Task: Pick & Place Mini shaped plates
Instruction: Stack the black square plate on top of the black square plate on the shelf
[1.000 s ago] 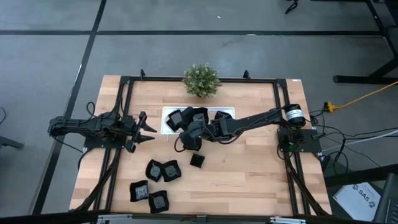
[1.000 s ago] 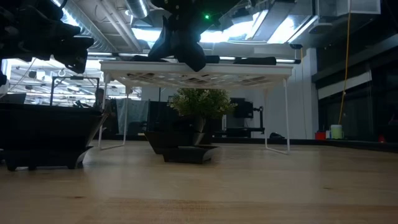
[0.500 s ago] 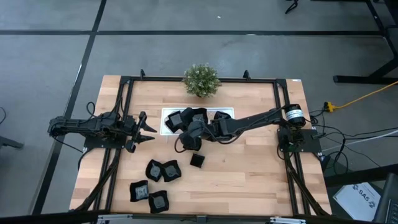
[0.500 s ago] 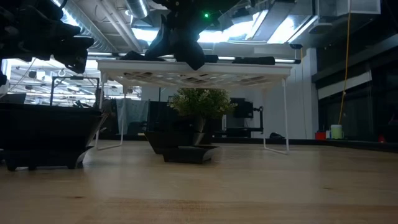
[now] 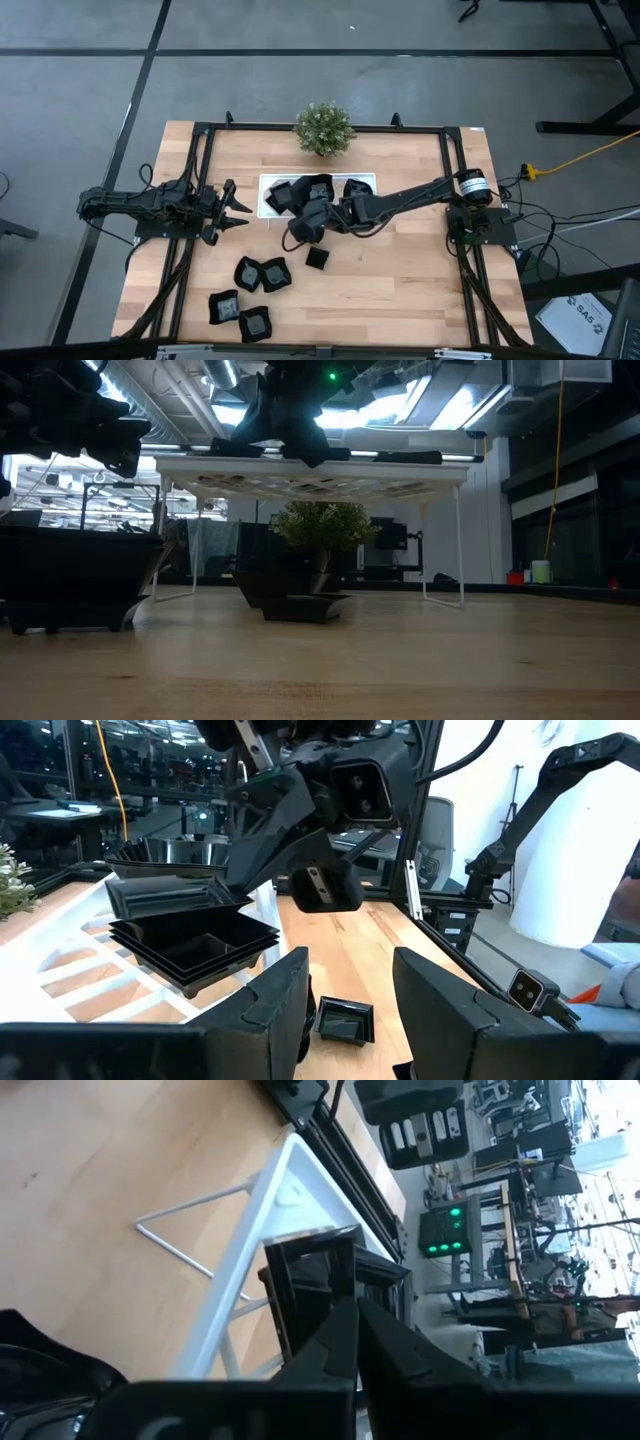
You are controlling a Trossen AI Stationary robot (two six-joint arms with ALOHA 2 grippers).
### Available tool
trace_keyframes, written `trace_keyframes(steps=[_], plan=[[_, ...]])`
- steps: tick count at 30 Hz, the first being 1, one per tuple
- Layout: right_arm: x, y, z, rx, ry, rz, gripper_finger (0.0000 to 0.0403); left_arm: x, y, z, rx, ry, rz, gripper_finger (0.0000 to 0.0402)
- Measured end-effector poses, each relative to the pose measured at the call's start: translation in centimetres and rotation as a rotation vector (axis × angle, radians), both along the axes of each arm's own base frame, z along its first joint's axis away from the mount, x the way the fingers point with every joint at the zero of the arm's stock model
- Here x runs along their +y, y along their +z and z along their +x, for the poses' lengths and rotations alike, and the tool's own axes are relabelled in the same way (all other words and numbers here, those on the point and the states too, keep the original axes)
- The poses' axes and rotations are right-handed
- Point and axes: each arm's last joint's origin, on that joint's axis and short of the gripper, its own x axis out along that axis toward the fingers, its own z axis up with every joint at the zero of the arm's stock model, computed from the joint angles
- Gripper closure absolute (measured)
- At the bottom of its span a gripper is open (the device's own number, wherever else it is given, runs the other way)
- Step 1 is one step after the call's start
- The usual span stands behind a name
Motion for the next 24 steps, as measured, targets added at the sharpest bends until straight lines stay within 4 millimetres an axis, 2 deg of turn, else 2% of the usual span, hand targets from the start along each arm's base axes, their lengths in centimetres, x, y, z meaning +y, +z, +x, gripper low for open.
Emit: trace_keyframes(steps=[8,24], plan=[[0.71,0.26,0.02,-0.021,0.022,-0.013,0.0399,0.00,0.00,0.00,0.000,0.000,0.000,0.0258],[0.78,0.35,0.04,-0.029,0.044,0.007,0.0396,0.00,0.00,0.00,0.000,0.000,0.000,0.0258]])
